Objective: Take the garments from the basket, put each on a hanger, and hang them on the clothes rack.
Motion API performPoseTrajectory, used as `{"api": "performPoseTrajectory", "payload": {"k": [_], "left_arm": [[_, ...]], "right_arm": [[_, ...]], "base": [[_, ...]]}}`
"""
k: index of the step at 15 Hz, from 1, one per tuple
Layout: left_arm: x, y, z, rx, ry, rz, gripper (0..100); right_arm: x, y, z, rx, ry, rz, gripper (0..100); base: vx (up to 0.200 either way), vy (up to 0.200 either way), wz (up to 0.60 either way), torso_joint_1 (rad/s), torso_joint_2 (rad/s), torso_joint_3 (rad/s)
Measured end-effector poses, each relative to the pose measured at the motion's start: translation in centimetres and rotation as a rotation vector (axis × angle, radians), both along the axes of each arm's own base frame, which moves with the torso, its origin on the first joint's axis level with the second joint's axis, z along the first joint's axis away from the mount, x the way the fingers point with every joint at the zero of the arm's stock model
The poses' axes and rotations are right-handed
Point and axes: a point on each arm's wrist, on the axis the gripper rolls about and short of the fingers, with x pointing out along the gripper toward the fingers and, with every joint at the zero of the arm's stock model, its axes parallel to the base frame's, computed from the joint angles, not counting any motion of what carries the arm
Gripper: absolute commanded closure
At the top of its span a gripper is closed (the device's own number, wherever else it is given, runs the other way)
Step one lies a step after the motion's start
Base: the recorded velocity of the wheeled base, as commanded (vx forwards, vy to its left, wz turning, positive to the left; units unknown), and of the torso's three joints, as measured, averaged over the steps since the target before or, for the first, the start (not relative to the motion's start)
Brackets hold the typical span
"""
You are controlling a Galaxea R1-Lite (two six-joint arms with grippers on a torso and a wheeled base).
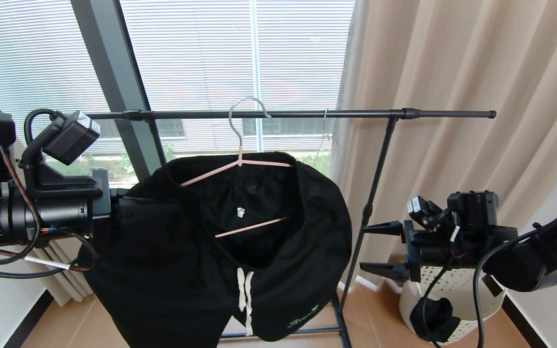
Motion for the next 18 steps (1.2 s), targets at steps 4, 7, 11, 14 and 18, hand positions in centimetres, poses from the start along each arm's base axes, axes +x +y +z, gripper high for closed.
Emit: {"api": "performPoseTrajectory", "payload": {"k": [4, 7, 11, 14, 18], "left_arm": [[1.8, -0.7, -0.3, -0.001, 0.035, 0.062, 100], [2.8, -1.7, -0.6, 0.015, 0.074, 0.125, 100], [4.1, -3.5, -2.2, 0.074, 0.118, 0.171, 100], [4.9, -5.0, -3.8, 0.120, 0.154, 0.176, 100], [5.9, -6.0, -5.9, 0.184, 0.207, 0.217, 100]], "right_arm": [[-0.4, 2.3, 1.7, -0.015, 0.050, -0.095, 0], [-0.5, 4.1, 3.5, 0.016, 0.121, -0.214, 0], [-0.7, 4.8, 4.5, 0.027, 0.095, -0.212, 0], [-0.6, 4.9, 4.7, 0.028, 0.089, -0.213, 0], [-0.6, 4.9, 4.7, 0.026, 0.085, -0.216, 0]], "base": [[0.000, 0.000, 0.00, 0.000, 0.00, 0.000], [0.000, 0.000, 0.00, 0.000, 0.00, 0.000], [0.000, 0.000, 0.00, 0.000, 0.00, 0.000], [0.000, 0.000, 0.00, 0.000, 0.00, 0.000], [0.000, 0.000, 0.00, 0.000, 0.00, 0.000]]}}
